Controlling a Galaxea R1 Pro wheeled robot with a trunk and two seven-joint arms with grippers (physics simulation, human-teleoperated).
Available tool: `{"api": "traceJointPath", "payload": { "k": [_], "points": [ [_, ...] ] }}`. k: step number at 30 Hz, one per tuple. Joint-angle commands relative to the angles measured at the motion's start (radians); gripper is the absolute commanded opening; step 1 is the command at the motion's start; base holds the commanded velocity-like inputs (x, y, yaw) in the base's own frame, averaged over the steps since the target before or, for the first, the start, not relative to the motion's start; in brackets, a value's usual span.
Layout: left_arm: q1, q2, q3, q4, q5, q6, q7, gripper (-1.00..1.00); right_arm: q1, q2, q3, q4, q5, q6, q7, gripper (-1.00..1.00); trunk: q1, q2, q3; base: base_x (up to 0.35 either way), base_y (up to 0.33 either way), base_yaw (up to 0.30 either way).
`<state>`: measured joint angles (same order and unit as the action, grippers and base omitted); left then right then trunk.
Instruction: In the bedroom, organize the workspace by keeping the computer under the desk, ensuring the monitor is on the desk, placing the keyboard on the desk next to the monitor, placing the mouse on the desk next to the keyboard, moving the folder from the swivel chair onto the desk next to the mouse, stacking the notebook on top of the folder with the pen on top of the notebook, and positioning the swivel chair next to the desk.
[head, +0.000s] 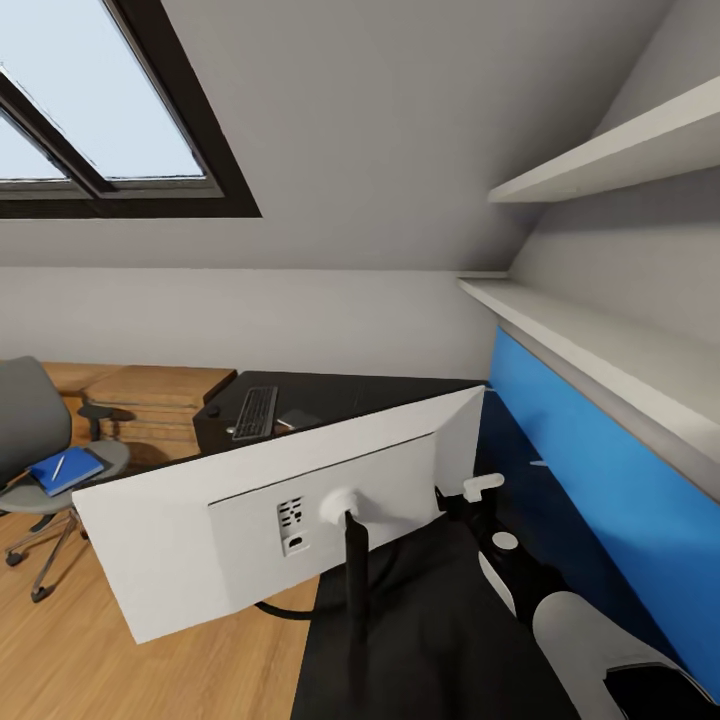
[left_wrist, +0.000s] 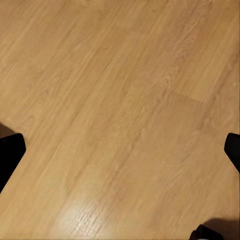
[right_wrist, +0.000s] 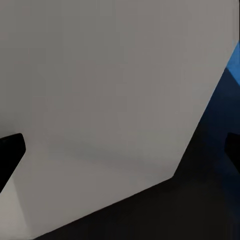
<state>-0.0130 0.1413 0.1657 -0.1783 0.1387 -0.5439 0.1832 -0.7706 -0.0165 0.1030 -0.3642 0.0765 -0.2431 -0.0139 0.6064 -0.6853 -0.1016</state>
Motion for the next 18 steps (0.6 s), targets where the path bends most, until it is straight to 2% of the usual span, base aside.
{"api": "traceJointPath", "payload": {
  "k": [1, 5, 11, 18],
  "points": [
    [-0.001, 0.0, -0.004, 0.0, 0.01, -0.004, -0.001, 1.0, -0.001, 0.0, 0.001, 0.001, 0.008, -0.002, -0.001, 1.0, 0.001, -0.001, -0.002, 0.046, 0.0, 0.0],
    [-0.001, 0.0, -0.003, 0.0, 0.01, -0.004, -0.001, 1.0, -0.001, 0.0, 0.001, 0.001, 0.009, -0.002, -0.001, 1.0, 0.001, -0.001, -0.002, 0.027, 0.0, 0.0],
    [-0.001, -0.002, -0.003, 0.001, 0.009, -0.004, -0.001, 1.0, -0.001, 0.0, 0.001, 0.0, 0.009, -0.002, -0.001, 1.0, 0.001, -0.001, -0.002, 0.161, 0.0, 0.0],
    [-0.001, -0.003, -0.003, 0.001, 0.009, -0.004, -0.002, 1.0, -0.001, -0.002, 0.001, 0.0, 0.011, -0.002, -0.001, 1.0, 0.001, -0.001, -0.002, -0.012, 0.0, 0.0]
  ]
}}
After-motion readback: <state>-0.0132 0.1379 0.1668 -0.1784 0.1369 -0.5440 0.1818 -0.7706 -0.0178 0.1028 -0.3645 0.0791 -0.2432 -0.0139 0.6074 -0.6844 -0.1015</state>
